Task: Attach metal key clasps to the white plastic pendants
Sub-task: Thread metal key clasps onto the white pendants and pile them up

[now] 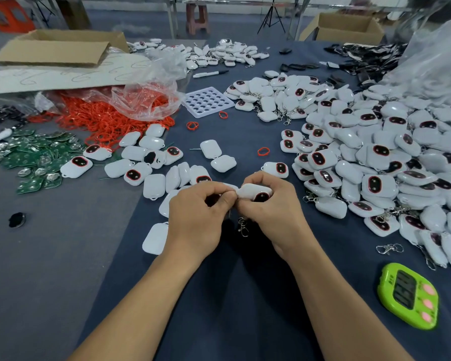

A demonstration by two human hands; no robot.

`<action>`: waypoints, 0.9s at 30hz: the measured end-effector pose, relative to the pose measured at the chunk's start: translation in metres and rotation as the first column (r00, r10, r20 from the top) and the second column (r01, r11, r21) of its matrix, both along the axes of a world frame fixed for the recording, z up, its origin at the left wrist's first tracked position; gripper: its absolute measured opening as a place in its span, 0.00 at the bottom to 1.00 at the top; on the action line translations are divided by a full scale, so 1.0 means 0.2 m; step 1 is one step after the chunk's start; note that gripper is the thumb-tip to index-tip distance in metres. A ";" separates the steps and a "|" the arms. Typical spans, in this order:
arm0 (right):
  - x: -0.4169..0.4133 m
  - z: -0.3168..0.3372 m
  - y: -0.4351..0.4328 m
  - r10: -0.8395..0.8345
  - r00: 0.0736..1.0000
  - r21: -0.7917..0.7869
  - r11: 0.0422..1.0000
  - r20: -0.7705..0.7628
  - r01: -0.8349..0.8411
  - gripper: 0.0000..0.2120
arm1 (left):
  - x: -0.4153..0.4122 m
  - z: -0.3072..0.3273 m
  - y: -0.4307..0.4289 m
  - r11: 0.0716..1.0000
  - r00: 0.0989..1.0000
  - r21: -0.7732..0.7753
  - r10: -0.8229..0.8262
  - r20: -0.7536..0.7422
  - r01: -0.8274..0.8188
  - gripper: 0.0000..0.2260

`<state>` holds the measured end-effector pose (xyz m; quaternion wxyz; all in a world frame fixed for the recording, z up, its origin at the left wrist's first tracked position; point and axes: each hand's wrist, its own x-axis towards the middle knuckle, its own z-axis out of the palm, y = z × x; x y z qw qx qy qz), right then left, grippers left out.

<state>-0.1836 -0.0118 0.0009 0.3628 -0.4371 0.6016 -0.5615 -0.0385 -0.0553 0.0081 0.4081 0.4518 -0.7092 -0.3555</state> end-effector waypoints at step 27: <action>0.09 0.01 0.08 -0.208 0.936 0.030 0.974 -0.284 0.225 0.11 | -0.01 -0.03 0.06 0.998 0.974 -0.066 0.018 0.226 -0.003 0.09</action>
